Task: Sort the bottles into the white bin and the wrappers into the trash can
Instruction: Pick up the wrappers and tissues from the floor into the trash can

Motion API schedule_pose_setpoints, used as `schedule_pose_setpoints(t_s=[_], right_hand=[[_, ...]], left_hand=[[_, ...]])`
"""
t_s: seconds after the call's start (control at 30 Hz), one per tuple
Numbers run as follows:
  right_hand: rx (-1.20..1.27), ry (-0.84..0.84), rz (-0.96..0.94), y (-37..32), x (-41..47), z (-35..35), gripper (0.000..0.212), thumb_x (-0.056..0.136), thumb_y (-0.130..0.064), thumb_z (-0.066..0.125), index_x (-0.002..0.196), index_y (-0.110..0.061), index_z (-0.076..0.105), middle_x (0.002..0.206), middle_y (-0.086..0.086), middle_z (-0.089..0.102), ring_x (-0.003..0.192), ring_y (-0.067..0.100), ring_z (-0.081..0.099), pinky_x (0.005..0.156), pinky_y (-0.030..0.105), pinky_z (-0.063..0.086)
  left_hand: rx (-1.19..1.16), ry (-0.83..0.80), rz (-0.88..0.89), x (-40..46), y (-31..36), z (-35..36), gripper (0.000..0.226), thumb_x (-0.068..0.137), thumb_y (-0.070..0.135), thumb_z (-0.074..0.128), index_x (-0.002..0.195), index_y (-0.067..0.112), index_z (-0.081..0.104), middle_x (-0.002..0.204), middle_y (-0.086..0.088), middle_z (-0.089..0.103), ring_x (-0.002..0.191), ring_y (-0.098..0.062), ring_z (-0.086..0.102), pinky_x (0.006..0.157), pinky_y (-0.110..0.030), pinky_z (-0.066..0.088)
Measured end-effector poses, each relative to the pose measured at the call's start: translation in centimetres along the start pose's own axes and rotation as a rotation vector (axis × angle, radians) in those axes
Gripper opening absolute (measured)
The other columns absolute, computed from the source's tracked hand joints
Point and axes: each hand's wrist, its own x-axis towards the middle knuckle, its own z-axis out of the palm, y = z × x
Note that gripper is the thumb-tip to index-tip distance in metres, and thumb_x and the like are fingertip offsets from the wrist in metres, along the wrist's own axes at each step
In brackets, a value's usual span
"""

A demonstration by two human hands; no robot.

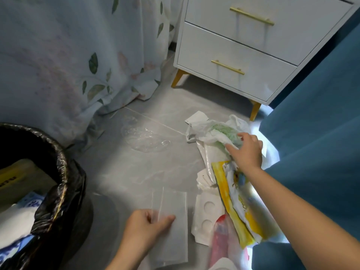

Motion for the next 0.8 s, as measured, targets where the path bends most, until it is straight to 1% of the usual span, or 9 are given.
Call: schedule_pose_setpoints(t_s=[0.07, 0.17, 0.27, 0.37, 0.47, 0.57, 0.63, 0.7, 0.8], right_hand=[[-0.144, -0.102, 0.002, -0.2, 1.0, 0.6, 0.063, 0.077, -0.053, 0.067, 0.128, -0.020, 0.051, 0.130, 0.007, 0.049, 0.121, 0.029, 0.040, 0.089, 0.040, 0.044], [-0.282, -0.179, -0.014, 0.1, 1.6, 1.8, 0.064, 0.078, -0.054, 0.066, 0.128, -0.018, 0.052, 0.128, 0.009, 0.054, 0.121, 0.031, 0.043, 0.091, 0.042, 0.044], [-0.259, -0.204, 0.027, 0.8, 1.8, 3.1, 0.050, 0.082, -0.048, 0.063, 0.121, -0.018, 0.056, 0.120, 0.010, 0.059, 0.119, 0.033, 0.045, 0.089, 0.043, 0.046], [-0.205, -0.214, 0.059, 1.6, 1.9, 4.1, 0.035, 0.089, -0.042, 0.054, 0.114, -0.018, 0.062, 0.112, 0.013, 0.061, 0.109, 0.034, 0.052, 0.083, 0.042, 0.049], [-0.090, -0.140, 0.093, 2.0, 2.2, 4.6, 0.037, 0.095, -0.039, 0.042, 0.105, -0.015, 0.067, 0.104, 0.015, 0.065, 0.096, 0.035, 0.056, 0.075, 0.039, 0.049], [0.050, -0.019, 0.074, 1.3, 1.9, 4.4, 0.032, 0.097, -0.032, 0.043, 0.099, -0.009, 0.065, 0.098, 0.016, 0.064, 0.089, 0.035, 0.056, 0.067, 0.033, 0.042], [0.202, 0.053, 0.054, -0.1, 1.1, 3.7, 0.029, 0.097, -0.029, 0.046, 0.100, -0.006, 0.064, 0.097, 0.012, 0.064, 0.085, 0.028, 0.055, 0.069, 0.030, 0.041], [0.380, 0.072, 0.055, -1.8, -0.2, 2.4, 0.028, 0.097, -0.028, 0.048, 0.101, -0.004, 0.063, 0.095, 0.006, 0.061, 0.085, 0.020, 0.053, 0.074, 0.028, 0.041], [0.586, 0.026, 0.087, -3.9, -2.5, -0.2, 0.018, 0.096, -0.029, 0.051, 0.097, -0.014, 0.061, 0.094, 0.002, 0.062, 0.088, 0.019, 0.057, 0.079, 0.029, 0.045]], left_hand=[[0.010, 0.011, -0.012, 0.3, 0.1, -0.3, 0.032, 0.071, 0.019, 0.083, 0.046, 0.007, 0.067, 0.047, 0.002, 0.063, 0.045, -0.003, 0.053, 0.046, -0.017, 0.039], [-0.013, 0.022, -0.038, 0.8, 0.2, -0.6, 0.036, 0.072, 0.018, 0.082, 0.040, 0.010, 0.065, 0.045, 0.003, 0.062, 0.042, -0.002, 0.052, 0.043, -0.015, 0.038], [-0.032, 0.024, -0.073, 1.4, 0.4, -0.6, 0.038, 0.072, 0.019, 0.082, 0.039, 0.011, 0.064, 0.047, 0.003, 0.062, 0.048, -0.006, 0.055, 0.051, -0.019, 0.041], [-0.062, 0.026, -0.093, 1.6, 0.6, -0.5, 0.028, 0.072, 0.020, 0.081, 0.053, 0.003, 0.070, 0.054, -0.003, 0.066, 0.056, -0.014, 0.058, 0.058, -0.025, 0.043], [-0.095, 0.031, -0.099, 1.7, 0.8, -0.7, 0.030, 0.073, 0.021, 0.081, 0.062, -0.005, 0.070, 0.058, -0.007, 0.067, 0.058, -0.015, 0.059, 0.059, -0.026, 0.044], [-0.118, 0.042, -0.091, 1.6, 1.3, -1.1, 0.026, 0.075, 0.019, 0.079, 0.060, -0.001, 0.071, 0.055, -0.004, 0.066, 0.054, -0.013, 0.058, 0.055, -0.022, 0.042], [-0.158, 0.048, -0.093, 1.4, 1.6, -1.4, 0.024, 0.075, 0.017, 0.079, 0.058, 0.002, 0.070, 0.053, -0.003, 0.064, 0.053, -0.013, 0.057, 0.054, -0.021, 0.041], [-0.227, 0.038, -0.105, 1.2, 2.0, -1.8, 0.025, 0.073, 0.017, 0.081, 0.059, 0.000, 0.070, 0.056, -0.008, 0.064, 0.060, -0.017, 0.058, 0.060, -0.026, 0.042], [-0.333, 0.005, -0.097, 0.6, 2.7, -2.5, 0.036, 0.062, 0.030, 0.087, 0.067, -0.003, 0.073, 0.072, -0.021, 0.071, 0.070, -0.024, 0.061, 0.069, -0.035, 0.044]])
